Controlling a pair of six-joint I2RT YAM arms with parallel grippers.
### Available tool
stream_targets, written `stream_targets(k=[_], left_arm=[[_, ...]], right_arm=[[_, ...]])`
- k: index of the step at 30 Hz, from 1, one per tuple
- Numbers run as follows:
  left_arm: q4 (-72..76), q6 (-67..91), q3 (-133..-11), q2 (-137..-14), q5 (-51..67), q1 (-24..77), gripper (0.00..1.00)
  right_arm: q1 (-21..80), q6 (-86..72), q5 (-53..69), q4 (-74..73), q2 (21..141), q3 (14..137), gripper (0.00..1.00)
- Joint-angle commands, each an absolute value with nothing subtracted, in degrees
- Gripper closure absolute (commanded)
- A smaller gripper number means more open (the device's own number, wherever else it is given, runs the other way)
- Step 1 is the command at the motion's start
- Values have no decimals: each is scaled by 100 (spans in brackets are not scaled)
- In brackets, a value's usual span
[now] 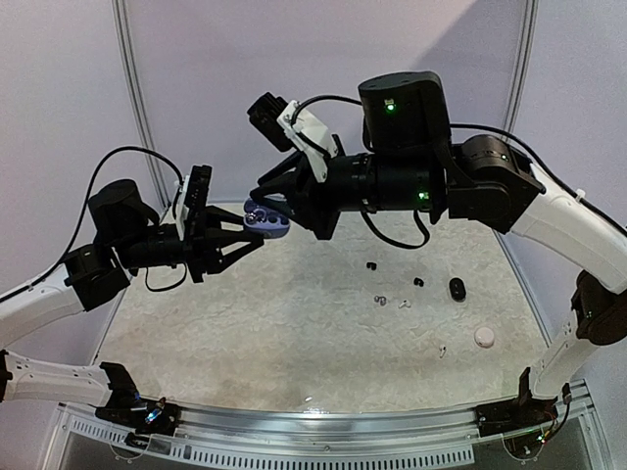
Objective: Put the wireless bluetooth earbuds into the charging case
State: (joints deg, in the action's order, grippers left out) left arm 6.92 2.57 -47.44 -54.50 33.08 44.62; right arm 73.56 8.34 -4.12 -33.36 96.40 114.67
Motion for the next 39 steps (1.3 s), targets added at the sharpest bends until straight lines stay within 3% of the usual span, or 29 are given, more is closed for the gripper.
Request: stream_targets(k=[1,19,33,39], left_arm=[[556,56,-4930,-5532,3673,4509,100],[526,52,-4896,-5533,3526,4509,100],[598,13,-4862,-5506,3490,4509,100],[623,355,-4742,-5462,3087,4480,100]], right_arm=[[7415,1221,-334,-3421,9674,11245,80],[7410,1236,-152,-3230,9856,11013,97],[7417,1194,-487,-3047,9931,10880,99],[7410,1006,179,-2900,9835,11105,95]])
